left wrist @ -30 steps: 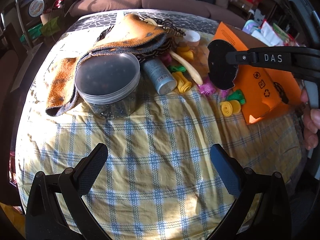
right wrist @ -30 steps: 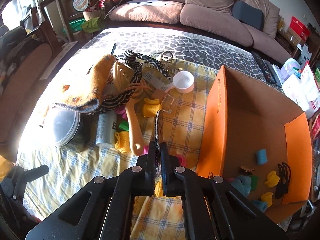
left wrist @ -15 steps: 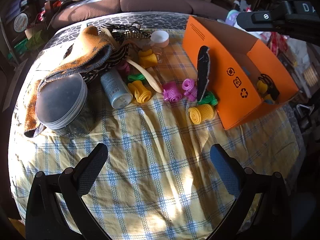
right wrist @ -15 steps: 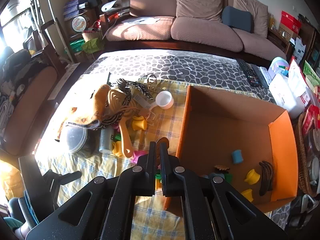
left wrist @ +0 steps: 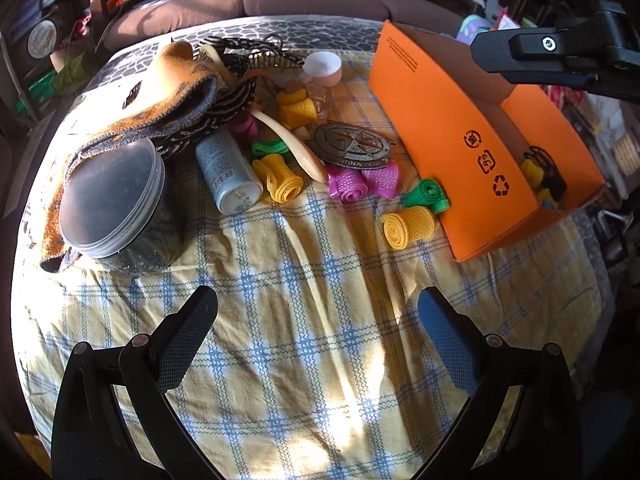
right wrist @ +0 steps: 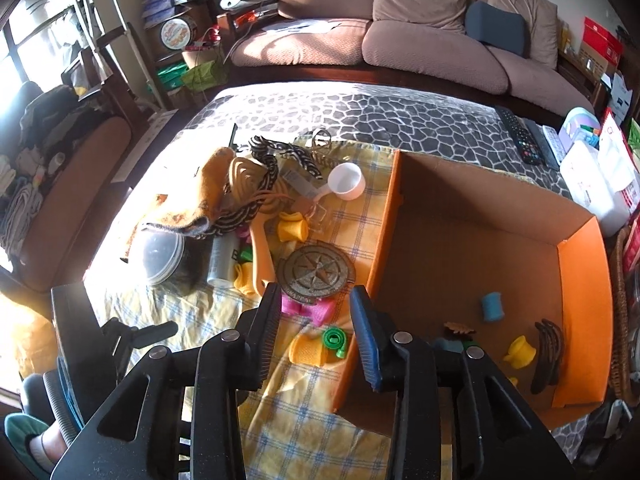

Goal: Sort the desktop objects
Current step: 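Lower the left tool onto a yellow mesh roller and close it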

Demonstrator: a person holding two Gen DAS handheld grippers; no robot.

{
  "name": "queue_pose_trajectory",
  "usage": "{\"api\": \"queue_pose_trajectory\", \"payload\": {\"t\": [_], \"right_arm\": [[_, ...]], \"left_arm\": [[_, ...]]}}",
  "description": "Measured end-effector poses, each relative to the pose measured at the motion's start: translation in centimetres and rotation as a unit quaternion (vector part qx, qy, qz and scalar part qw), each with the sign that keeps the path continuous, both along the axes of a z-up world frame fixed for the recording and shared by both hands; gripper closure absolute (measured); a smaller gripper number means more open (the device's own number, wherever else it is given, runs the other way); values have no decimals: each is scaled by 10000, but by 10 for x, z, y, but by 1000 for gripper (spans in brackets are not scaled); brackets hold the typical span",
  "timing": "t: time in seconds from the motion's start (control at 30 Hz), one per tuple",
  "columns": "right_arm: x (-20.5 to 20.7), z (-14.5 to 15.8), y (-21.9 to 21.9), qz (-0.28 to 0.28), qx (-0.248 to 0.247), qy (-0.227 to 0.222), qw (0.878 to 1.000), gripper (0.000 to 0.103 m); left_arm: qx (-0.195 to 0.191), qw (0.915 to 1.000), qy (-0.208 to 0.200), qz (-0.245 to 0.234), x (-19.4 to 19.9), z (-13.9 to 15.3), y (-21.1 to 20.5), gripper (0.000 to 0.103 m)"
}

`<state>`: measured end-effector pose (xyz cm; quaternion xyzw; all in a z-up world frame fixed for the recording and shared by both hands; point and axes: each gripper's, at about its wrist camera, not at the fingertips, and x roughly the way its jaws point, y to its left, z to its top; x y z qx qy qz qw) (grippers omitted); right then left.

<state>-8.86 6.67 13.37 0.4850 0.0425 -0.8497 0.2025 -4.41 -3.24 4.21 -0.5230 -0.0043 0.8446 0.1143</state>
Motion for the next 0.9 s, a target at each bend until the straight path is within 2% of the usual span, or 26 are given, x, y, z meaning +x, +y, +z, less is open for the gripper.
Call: {"api": "queue_pose_trajectory", "payload": {"t": [0.07,0.2,0.3,0.47,0.53,0.63,0.73,0.9], "right_arm": [[-4,-7,-8,6,-130,-160,9998,66],[-7,-17,-21,46,17,-203,9998,66],[-6,-19,-16,-52,-43,-226,9997,66],[-6,-14,-3,-160,-63,-155,9997,66],[-6,-12,2,-198,-85,-121,9997,66],[-6,-10,8,-225,-124,-89,9996,66],[-5,-9,13,-224,-167,-61,9996,66],[-4,-10,19,-202,-266,-83,9994,66]], "left_arm": [[25,10000,18,30,0,2,-4,3],[122,9999,86,27,-1,4,-8,3],[161,9994,222,-188,-1,5,-1,3],[-81,9980,310,-548,-9,-2,21,14],[9,9978,231,-621,-14,-7,28,23],[147,9971,179,-724,-18,-11,38,29],[212,9955,162,-907,-21,-16,48,34],[218,9936,55,-1109,-28,-23,62,36]]}}
